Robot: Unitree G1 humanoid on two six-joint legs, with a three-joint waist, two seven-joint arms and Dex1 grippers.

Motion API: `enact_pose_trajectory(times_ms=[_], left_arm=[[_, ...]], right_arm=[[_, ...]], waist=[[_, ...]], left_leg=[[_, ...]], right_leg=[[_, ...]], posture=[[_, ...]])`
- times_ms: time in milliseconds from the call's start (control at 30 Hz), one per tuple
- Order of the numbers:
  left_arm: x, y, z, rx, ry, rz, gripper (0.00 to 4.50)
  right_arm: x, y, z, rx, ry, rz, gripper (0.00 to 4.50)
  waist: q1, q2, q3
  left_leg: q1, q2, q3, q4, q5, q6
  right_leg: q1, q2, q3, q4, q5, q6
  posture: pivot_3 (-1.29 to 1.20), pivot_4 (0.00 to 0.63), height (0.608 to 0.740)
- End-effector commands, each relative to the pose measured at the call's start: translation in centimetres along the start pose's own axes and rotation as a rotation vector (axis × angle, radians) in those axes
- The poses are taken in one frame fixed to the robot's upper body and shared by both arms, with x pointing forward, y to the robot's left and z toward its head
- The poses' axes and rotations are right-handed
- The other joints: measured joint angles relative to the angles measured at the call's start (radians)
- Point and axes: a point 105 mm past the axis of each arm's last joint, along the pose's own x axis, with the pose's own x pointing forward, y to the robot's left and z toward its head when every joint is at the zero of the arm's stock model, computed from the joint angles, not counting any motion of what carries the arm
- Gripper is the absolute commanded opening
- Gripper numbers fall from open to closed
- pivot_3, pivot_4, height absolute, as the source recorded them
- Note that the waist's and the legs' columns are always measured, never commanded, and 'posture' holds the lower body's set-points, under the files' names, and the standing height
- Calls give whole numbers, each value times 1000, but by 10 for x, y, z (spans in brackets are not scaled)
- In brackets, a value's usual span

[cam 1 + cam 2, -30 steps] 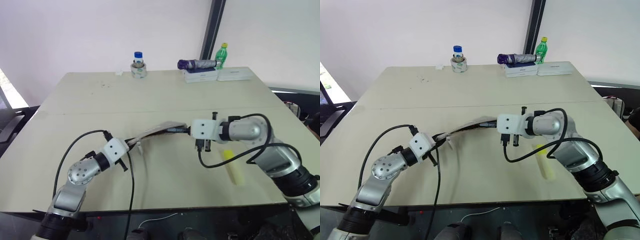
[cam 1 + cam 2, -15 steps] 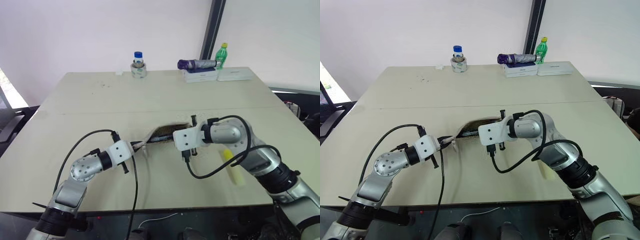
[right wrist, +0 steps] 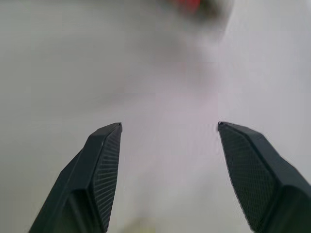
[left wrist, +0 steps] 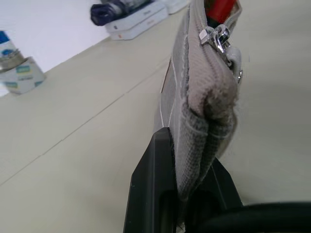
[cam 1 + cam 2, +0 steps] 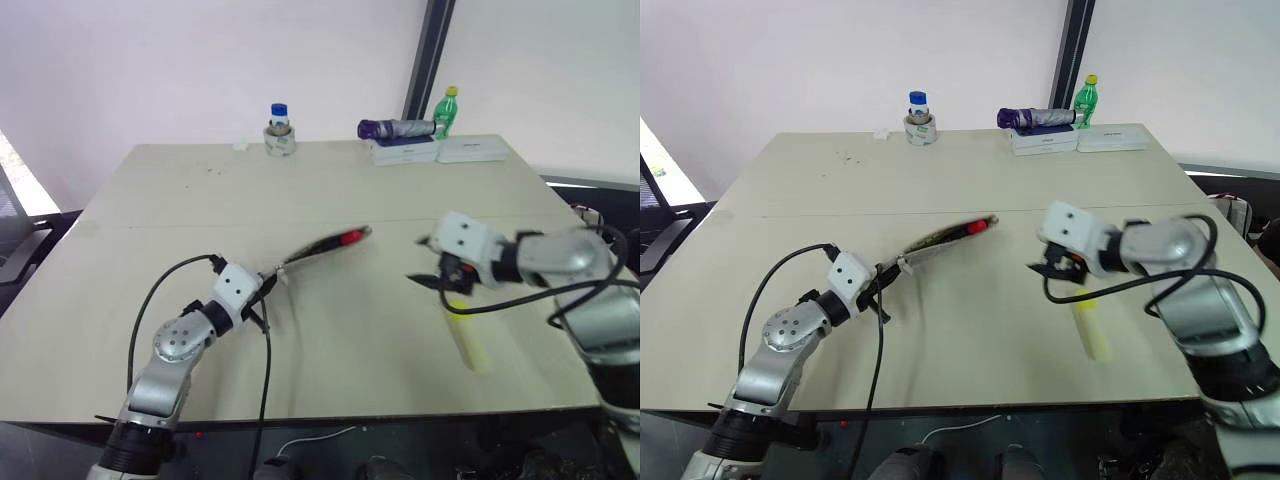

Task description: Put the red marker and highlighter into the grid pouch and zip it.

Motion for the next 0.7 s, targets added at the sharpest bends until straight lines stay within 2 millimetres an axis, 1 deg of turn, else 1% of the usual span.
enact_pose_trajectory(times_ms=[33, 133, 233, 433, 567, 633, 667, 700], left_arm=[[5, 2, 14, 22, -53, 22, 0], [7, -1, 13, 34, -54, 6, 0], [10, -3, 13, 29, -57, -5, 0], [16, -8, 14, 24, -71, -27, 0], [16, -9, 14, 24, -77, -33, 0], [16, -10, 15, 23, -79, -35, 0], [15, -10, 14, 24, -79, -36, 0], [14, -10, 14, 24, -79, -37, 0]], right_arm=[[-16, 5, -28, 154, 93, -37, 3245], [-19, 15, -47, 261, 154, -43, 3245], [-21, 25, -57, 381, 174, -42, 3245], [-14, 42, -73, 494, 247, -47, 3245], [-8, 44, -83, 528, 285, -80, 3245], [-6, 38, -85, 526, 293, -112, 2732], [-5, 34, -82, 513, 288, -128, 2439], [-5, 29, -79, 490, 279, -141, 1982]], waist=[[-2, 0, 0], [-9, 1, 0], [-4, 1, 0], [1, 0, 0], [-2, 0, -1], [-3, -1, -1], [-3, -1, -1], [-4, -1, -1]], left_leg=[[0, 0, 0, 0, 0, 0], [1, 0, 0, 0, 0, 0], [1, 1, 0, 0, 0, 0], [1, 0, 0, 1, 0, 0], [1, 0, 0, 1, 0, 0], [1, 0, 0, 1, 0, 0], [1, 0, 0, 1, 0, 0], [2, 0, 0, 1, 0, 0]], right_leg=[[0, 0, 0, 0, 0, 0], [0, 0, 1, 0, 0, 0], [0, 1, 0, 1, 0, 0], [1, 0, 0, 1, 0, 0], [1, 0, 0, 1, 0, 0], [1, 0, 0, 1, 0, 0], [2, 0, 0, 1, 0, 0], [2, 0, 0, 1, 0, 0]], posture=[[0, 150, 740], [0, 150, 740], [0, 150, 740], [0, 150, 740], [0, 150, 740], [0, 150, 740], [0, 150, 740], [0, 150, 740]])
